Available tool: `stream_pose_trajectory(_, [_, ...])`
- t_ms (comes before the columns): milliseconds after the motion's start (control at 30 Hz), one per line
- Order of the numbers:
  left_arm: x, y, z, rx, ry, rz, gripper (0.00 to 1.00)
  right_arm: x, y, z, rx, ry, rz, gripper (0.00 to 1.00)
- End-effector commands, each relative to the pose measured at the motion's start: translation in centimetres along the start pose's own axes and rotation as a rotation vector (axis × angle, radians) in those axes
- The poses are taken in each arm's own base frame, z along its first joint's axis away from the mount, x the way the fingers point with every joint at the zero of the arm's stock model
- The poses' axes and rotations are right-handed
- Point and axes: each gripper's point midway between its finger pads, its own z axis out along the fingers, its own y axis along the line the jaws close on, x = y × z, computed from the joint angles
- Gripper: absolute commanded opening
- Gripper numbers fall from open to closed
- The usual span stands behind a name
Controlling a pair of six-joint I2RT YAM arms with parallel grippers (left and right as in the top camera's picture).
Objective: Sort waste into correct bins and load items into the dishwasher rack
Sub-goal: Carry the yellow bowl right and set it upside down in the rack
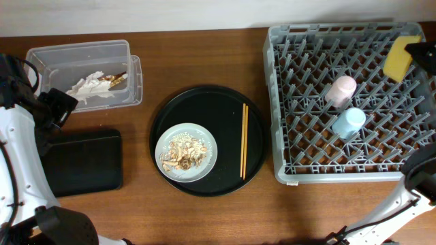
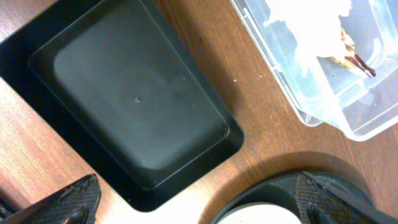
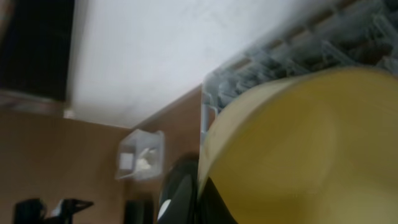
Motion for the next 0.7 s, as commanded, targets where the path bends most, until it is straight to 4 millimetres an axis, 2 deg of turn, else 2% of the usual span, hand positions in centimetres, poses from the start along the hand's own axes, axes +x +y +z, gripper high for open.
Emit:
stream_pose_trajectory(0, [-0.3, 0.2, -0.7, 0.007, -0.023, -0.016, 0.99, -0.7, 0.8, 0.0, -0.331, -0.071, 0.006, 0.04])
stream_pose_trajectory(100, [-0.3, 0.2, -0.7, 0.007, -0.023, -0.016, 0.99, -0.2, -2.2, 2.0, -0.34, -0.046, 0.068, 0.04])
stream_pose_trajectory(233, [-0.3, 0.2, -0.7, 0.007, -0.023, -0.016, 0.99, 0.4, -5.0, 4.3, -0.351, -0.016, 0.138, 0.04])
stream_pose_trajectory(400, [-0.3, 0.2, -0.7, 0.007, -0.023, -0.016, 0.99, 0.8, -6.9, 5.0, -0.352, -0.002, 0.211, 0.04])
stream_pose_trajectory(567, [-0.3, 0.2, -0.7, 0.007, -0.023, -0.016, 0.99, 2.1, -8.5, 5.7, -0.345, 0.022, 0.343, 0.04])
stream_pose_trajectory(667, [-0.3, 0.2, -0.7, 0.007, -0.023, -0.016, 0.99, 2.9, -10.4, 6.0, -0.273, 0.021, 0.423, 0.04])
